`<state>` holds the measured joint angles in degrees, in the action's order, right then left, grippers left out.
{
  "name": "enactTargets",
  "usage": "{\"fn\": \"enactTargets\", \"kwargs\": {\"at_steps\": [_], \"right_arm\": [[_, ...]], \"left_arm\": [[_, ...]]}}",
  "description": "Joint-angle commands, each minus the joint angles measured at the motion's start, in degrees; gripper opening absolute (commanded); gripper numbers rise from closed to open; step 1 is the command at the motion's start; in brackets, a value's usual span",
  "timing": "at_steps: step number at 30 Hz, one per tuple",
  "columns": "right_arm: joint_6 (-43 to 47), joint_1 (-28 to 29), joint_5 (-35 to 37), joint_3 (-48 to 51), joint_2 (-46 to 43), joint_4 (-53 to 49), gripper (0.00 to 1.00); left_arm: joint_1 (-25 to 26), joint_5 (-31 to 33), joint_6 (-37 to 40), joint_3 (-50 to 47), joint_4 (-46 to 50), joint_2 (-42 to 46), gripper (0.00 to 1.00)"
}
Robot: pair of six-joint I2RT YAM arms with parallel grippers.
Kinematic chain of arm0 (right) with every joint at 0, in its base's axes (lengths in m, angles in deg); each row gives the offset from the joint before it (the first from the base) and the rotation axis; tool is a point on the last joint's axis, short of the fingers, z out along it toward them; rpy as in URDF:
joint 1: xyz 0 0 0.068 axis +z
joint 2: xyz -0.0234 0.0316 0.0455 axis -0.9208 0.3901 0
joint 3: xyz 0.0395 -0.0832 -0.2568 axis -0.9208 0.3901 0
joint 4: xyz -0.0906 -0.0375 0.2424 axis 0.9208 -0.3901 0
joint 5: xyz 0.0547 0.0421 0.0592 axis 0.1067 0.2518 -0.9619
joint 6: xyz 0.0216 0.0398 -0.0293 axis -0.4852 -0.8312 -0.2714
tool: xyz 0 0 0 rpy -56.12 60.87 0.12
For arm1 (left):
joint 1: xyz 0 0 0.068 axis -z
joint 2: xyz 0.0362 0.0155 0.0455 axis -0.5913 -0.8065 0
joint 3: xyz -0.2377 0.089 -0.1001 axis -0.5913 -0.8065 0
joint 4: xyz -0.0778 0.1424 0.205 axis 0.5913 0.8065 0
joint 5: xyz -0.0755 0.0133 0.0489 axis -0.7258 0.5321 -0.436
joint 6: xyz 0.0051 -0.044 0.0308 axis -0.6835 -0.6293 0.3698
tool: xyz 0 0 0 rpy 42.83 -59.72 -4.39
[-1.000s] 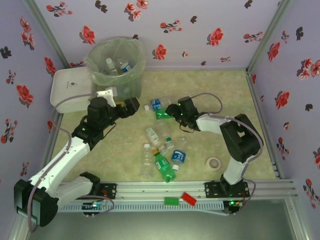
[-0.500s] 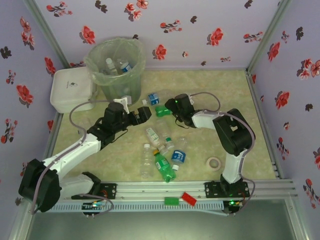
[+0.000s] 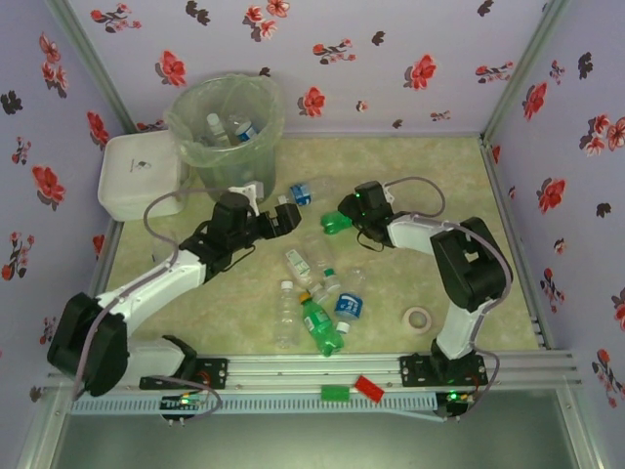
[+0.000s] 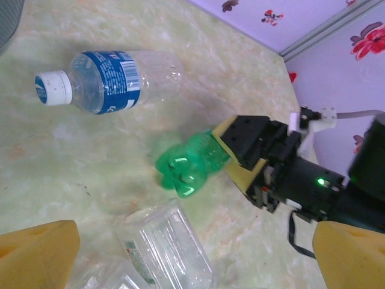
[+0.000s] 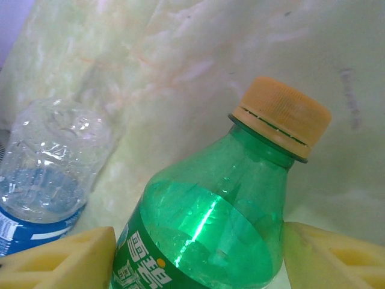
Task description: Put the plastic bottles in the bin
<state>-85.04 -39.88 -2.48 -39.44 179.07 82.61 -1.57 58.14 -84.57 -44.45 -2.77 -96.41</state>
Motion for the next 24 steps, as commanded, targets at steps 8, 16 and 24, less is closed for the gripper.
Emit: {"fn": "enactTargets", "kwargs": {"at_steps": [8, 16, 24], "right_arm": [[6.8, -4.8, 0.8, 4.1, -5.8, -13.8, 0.77], [7.4, -5.6, 0.4, 4.6, -7.6, -15.9, 0.78], [8.6, -6.0, 1.3, 6.0, -8.0, -17.6, 0.76]], "left_arm": [[1.5, -2.2, 0.5, 6.3, -7.7, -9.7, 1.0], [1.8, -1.5, 2.1, 7.4, -7.3, -11.2, 1.0], [1.9, -1.8, 1.1, 6.9, -8.9, -11.6, 1.0]]}}
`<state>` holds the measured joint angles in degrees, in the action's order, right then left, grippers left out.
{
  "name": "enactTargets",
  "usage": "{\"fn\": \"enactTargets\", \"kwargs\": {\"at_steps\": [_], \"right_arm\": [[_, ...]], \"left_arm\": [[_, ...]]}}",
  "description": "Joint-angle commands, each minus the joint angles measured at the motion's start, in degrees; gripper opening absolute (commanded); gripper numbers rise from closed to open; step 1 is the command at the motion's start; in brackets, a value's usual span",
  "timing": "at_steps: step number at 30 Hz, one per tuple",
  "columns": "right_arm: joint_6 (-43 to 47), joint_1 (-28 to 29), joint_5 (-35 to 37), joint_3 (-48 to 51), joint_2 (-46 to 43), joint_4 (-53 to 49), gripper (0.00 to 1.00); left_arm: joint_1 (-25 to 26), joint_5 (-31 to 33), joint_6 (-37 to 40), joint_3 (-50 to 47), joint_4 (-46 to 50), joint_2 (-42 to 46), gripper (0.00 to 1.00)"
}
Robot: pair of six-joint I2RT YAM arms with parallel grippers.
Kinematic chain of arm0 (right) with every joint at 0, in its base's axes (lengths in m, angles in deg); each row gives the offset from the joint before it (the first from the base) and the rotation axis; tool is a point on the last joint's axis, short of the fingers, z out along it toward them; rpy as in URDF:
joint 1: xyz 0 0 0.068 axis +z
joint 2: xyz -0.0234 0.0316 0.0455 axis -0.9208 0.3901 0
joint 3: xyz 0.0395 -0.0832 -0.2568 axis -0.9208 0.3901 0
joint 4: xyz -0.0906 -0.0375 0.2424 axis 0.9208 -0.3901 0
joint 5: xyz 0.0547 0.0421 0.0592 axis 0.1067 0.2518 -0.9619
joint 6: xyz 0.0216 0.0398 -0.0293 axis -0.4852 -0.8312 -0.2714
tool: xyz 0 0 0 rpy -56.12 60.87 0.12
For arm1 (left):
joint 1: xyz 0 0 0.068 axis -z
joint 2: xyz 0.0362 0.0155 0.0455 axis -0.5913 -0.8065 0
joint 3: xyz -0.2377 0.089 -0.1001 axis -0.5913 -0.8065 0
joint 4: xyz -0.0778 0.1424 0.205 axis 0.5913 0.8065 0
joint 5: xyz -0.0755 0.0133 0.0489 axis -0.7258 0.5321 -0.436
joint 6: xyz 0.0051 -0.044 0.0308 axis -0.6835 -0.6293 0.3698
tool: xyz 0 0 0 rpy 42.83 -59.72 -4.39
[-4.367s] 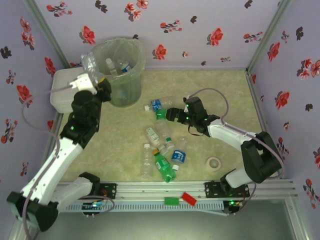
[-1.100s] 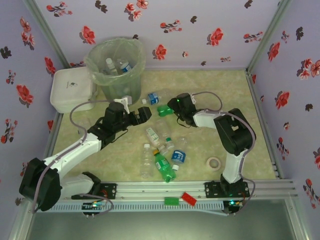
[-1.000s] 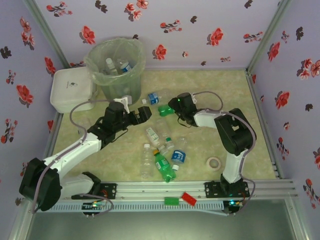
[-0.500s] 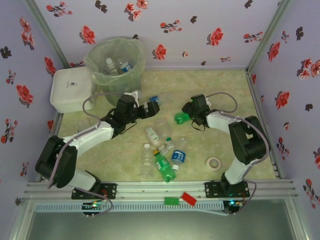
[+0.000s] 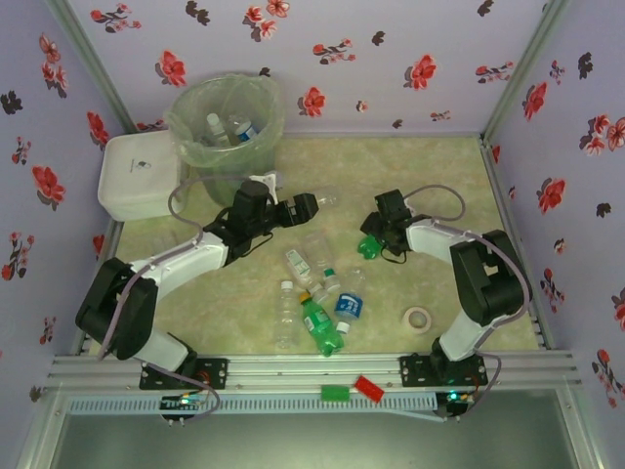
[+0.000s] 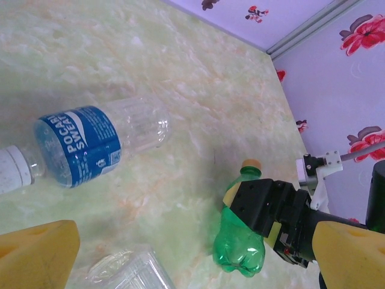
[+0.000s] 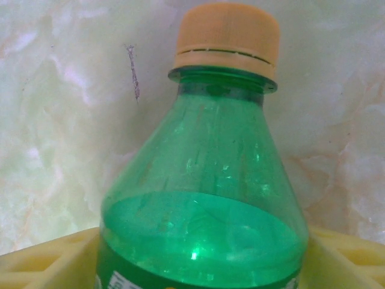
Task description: Put the plastic bottles in the bin
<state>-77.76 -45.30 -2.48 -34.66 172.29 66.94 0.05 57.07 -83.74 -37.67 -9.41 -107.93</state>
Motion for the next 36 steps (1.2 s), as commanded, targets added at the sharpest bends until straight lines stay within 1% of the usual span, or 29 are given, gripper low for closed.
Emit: {"fn": "enactTargets", "kwargs": {"at_steps": [1, 3, 8, 11, 15, 17, 19, 22, 23, 26, 27, 31, 36], "right_arm": [[1.3, -0.6, 1.0, 1.7, -1.3, -1.4, 0.75], [1.5, -0.6, 0.5, 2.5, -1.2, -0.5, 0.73], [3.2, -0.6, -1.4, 2.6, -0.2, -0.4, 0.69], [4.0, -0.6, -1.8, 2.4, -0.3, -1.0, 0.63], [5.0, -0.6, -2.2, 3.8, -2.5, 0.9, 0.56], [6.9, -0.6, -3.2, 2.7, -2.6, -0.2, 0.54], [8.3, -0.6, -4.4, 2.3, -3.0, -0.8, 0.49], [8.7, -0.6, -7.7, 3.9, -4.1, 2.7, 0.44], [8.6, -0.6, -8.6, 4.1, -4.2, 3.1, 0.45], [8.9, -0.6, -10.9, 4.4, -4.7, 3.8, 0.42], [8.9, -0.6, -11.4, 4.6, -5.2, 4.2, 0.41], [10.6, -0.6, -12.4, 5.0, -9.5, 3.6, 0.41], [11.4, -0.6, -14.4, 4.2, -16.7, 1.2, 0.42]], "left_arm": [[0.3, -0.7, 0.3, -0.2, -2.4, 0.1, 1.0], [0.4, -0.9, 0.8, -0.7, -2.4, 0.6, 1.0], [0.6, -1.0, 1.5, -1.7, -1.9, 1.9, 1.0], [1.0, -0.8, 1.4, -2.1, -1.8, 2.5, 1.0], [1.5, 0.2, 0.4, -3.8, -3.0, 3.5, 1.0], [1.7, -0.7, 0.6, -3.1, -2.3, 3.3, 1.0], [2.3, -1.0, 1.6, -2.5, -1.4, 3.7, 1.0], [2.9, -1.4, 1.8, -3.3, -2.5, 3.9, 1.0], [2.9, -2.3, 1.4, -3.4, -3.2, 3.6, 1.0], [3.1, -6.8, 0.6, -2.9, -4.6, 2.1, 1.0], [3.2, -7.4, 0.4, -2.7, -4.7, 1.8, 1.0], [5.4, -7.7, 0.6, -2.5, -4.8, 1.4, 1.0], [8.0, -8.8, 3.5, -3.0, -3.9, 3.3, 1.0]]}}
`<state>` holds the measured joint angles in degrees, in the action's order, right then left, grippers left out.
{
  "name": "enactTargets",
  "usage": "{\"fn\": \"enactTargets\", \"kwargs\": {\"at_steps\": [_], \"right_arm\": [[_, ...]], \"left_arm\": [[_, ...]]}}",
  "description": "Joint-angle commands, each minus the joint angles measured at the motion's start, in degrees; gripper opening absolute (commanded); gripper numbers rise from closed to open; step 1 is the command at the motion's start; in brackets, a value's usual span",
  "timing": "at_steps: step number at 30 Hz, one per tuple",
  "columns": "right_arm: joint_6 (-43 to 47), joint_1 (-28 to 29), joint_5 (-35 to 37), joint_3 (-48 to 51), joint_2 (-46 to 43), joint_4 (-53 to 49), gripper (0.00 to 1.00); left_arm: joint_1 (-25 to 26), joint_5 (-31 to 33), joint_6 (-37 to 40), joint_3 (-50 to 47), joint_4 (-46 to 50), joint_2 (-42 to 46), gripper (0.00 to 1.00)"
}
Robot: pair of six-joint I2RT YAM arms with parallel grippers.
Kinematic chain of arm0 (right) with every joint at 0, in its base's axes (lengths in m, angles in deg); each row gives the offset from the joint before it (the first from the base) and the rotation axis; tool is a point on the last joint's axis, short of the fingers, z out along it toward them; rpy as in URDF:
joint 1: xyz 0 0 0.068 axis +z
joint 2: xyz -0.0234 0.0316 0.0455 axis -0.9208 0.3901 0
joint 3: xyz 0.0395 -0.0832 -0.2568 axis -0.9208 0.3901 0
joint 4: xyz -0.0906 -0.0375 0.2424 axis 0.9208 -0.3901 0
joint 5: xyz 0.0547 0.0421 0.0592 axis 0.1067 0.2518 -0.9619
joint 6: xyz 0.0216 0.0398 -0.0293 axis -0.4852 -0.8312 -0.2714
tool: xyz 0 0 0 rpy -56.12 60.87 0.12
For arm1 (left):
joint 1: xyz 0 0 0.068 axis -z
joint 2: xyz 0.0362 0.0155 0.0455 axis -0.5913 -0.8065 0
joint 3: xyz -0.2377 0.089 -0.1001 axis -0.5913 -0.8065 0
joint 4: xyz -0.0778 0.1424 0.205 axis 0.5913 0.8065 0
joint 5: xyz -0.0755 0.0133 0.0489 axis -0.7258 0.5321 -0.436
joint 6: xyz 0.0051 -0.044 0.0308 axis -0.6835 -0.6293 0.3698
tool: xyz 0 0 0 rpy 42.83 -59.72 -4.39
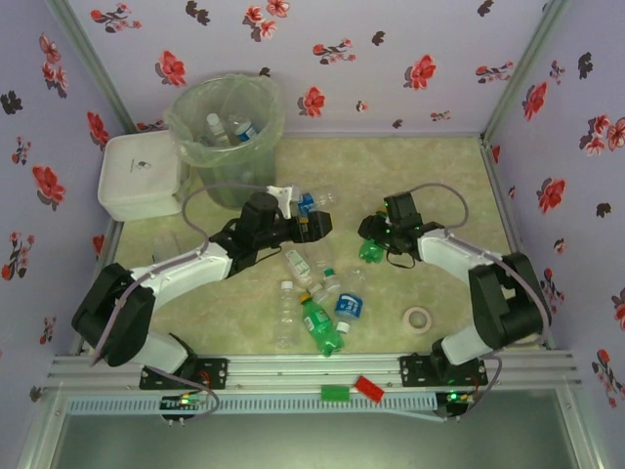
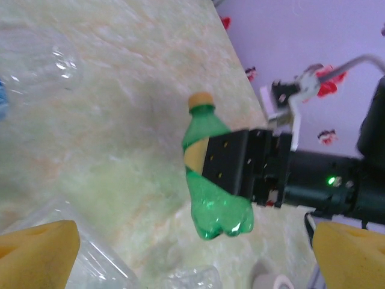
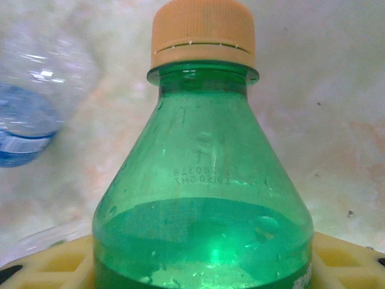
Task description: Put the plastic bottles in the bin
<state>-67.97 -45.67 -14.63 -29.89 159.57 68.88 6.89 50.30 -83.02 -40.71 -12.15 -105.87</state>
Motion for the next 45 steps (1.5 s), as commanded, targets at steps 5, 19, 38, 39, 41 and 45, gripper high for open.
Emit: {"fn": "enactTargets", "kwargs": {"at_steps": [5, 19, 38, 39, 41, 45], "right_arm": [[-1.6, -0.1, -7.1, -2.6, -8.1, 0.1, 0.43], [-10.7, 3.5, -12.7, -5.0, -12.9, 7.4, 0.44], [-14.9, 5.3, -9.7, -2.0, -13.1, 11.9, 0.46], [-15.7, 5.4, -9.4, -1.3, -13.2, 12.8, 0.46], [-17.0, 5.6, -9.0, -0.1, -13.5, 14.6, 0.46], [-18.3, 6.1, -7.3, 1.2, -15.1, 15.7, 0.46]], "left_arm": [[2.5, -5.2, 3.4, -1.3, -4.9, 1.2, 1.0], [7.7, -8.4, 7.9, 5.1, -7.7, -4.8, 1.0], [7.5, -2.9, 8.5, 10.7, -5.9, -9.8, 0.76], [7.5, -2.6, 8.4, 11.0, -5.6, -9.7, 0.79], [7.5, -1.8, 8.4, 11.4, -5.4, -9.5, 0.84], [7.5, 0.7, 7.3, 11.6, -5.6, -9.8, 0.83]]}}
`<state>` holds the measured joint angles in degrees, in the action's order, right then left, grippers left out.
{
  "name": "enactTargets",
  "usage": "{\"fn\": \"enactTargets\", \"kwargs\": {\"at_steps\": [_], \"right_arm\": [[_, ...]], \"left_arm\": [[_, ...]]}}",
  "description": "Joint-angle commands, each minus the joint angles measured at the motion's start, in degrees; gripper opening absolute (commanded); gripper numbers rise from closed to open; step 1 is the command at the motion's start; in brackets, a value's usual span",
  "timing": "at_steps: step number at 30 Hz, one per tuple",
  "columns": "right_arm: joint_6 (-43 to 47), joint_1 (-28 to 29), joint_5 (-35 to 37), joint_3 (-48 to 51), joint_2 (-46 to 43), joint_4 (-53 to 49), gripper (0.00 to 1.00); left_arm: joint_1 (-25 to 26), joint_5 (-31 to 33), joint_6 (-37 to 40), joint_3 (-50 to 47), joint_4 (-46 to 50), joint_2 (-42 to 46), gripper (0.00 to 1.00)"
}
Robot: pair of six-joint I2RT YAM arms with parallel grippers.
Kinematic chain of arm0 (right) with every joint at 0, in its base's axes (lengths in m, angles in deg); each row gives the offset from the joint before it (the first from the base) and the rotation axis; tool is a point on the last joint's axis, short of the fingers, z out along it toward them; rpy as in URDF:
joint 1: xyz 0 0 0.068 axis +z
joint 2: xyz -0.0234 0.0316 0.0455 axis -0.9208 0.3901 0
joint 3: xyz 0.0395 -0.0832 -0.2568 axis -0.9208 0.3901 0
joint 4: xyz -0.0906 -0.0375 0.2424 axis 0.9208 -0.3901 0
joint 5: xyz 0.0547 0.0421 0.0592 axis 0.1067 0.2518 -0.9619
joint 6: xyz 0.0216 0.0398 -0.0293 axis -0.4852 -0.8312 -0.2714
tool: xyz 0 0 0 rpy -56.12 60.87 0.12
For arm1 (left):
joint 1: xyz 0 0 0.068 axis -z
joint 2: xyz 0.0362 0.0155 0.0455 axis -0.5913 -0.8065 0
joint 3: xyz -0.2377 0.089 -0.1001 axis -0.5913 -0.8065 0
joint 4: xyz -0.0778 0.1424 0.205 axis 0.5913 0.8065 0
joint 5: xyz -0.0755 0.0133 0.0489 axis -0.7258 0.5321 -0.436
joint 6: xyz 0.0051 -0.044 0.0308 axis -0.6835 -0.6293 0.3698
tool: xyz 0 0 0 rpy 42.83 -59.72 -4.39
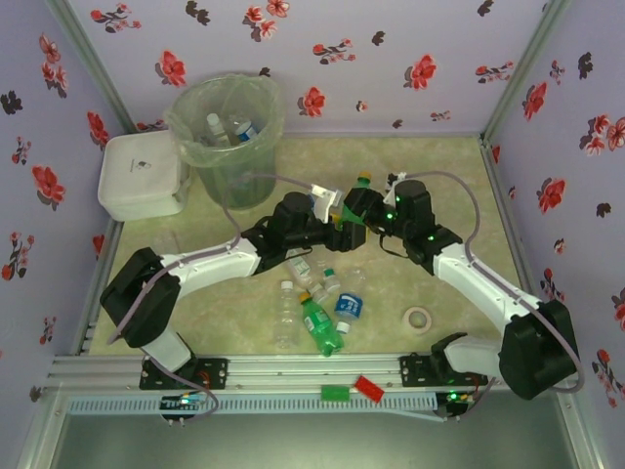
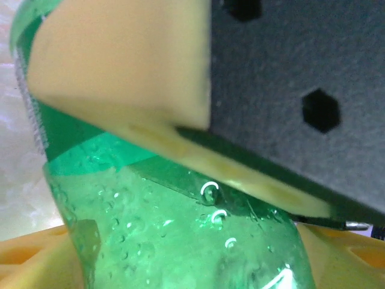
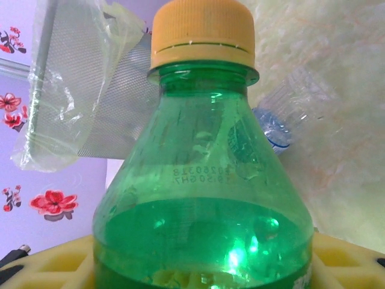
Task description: Put the plastic bottles in the bin
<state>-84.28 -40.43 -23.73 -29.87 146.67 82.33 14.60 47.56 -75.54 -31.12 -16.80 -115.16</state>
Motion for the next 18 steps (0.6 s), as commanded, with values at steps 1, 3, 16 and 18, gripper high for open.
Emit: {"fn": "enactTargets", "kwargs": {"at_steps": [1, 3, 16, 18], "right_arm": [[-2.2, 1.1, 2.4, 1.4, -2.8, 2.2, 0.47], [-2.7, 1.2, 3.3, 2.1, -4.1, 2.2, 0.48], [-1.3, 0.8, 12.1, 3.6, -10.6, -0.1, 0.95], [-0.3, 0.7, 13.6, 4.0, -11.0, 0.8, 1.0]], "left_arm": [[-0.2, 3.6, -0.8, 1.8, -1.6, -0.5, 0.79], [-0.2, 3.5, -2.1, 1.3, -3.4, -0.8, 0.69], [-0.2, 7.8, -5.6, -1.7, -0.2, 6.1, 0.49], [-0.2, 9.9, -2.8, 0.0, 5.9, 8.6, 0.49]]}}
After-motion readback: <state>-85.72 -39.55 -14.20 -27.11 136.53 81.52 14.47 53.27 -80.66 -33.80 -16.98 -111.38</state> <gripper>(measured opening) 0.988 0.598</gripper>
